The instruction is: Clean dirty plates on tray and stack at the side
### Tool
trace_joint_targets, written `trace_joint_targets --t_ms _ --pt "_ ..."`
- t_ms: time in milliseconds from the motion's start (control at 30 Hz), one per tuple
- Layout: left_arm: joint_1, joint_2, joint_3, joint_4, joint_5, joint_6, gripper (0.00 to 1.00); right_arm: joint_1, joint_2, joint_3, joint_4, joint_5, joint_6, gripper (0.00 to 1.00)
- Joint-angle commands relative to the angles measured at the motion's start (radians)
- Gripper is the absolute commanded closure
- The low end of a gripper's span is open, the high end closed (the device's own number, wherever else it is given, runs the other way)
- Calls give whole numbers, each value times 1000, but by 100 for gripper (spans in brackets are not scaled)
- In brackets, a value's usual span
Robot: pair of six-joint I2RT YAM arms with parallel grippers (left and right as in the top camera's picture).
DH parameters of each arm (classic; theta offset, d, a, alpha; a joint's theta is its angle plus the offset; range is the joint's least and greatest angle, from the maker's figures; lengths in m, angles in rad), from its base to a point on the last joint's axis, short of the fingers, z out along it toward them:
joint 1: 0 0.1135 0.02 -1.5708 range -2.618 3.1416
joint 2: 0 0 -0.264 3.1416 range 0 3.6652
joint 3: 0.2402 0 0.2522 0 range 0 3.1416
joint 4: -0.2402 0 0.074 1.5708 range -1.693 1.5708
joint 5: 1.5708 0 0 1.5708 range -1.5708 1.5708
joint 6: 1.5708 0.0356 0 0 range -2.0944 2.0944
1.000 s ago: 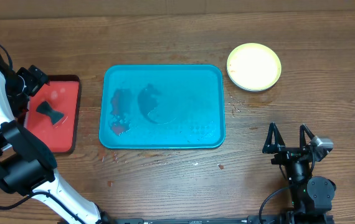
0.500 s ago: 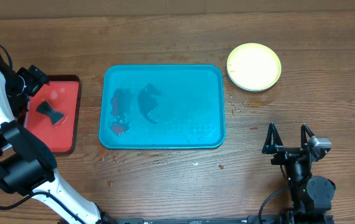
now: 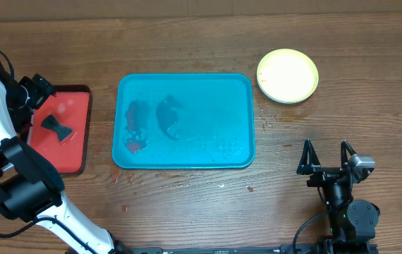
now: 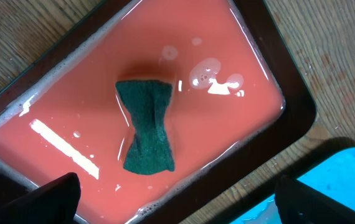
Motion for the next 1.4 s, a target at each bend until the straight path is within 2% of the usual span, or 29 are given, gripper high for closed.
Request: trace_joint_targets --t_ms 0,567,733,933,1133,1367 --pt "-7 -6 10 1 4 13 0 3 -11 -10 5 10 -9 0" --pt "-7 -6 10 -11 -29 13 0 3 -11 -10 5 10 -9 0" --pt "-7 -6 10 -96 -29 28 0 3 -11 -10 5 10 -9 0" --pt "-21 -27 8 -104 12 45 0 3 -11 -10 5 10 -9 0" --pt "-69 -134 -14 -76 27 161 0 3 -11 -10 5 10 -9 0" --pt "-139 -312 -79 -50 26 208 0 3 -11 -10 5 10 -9 0"
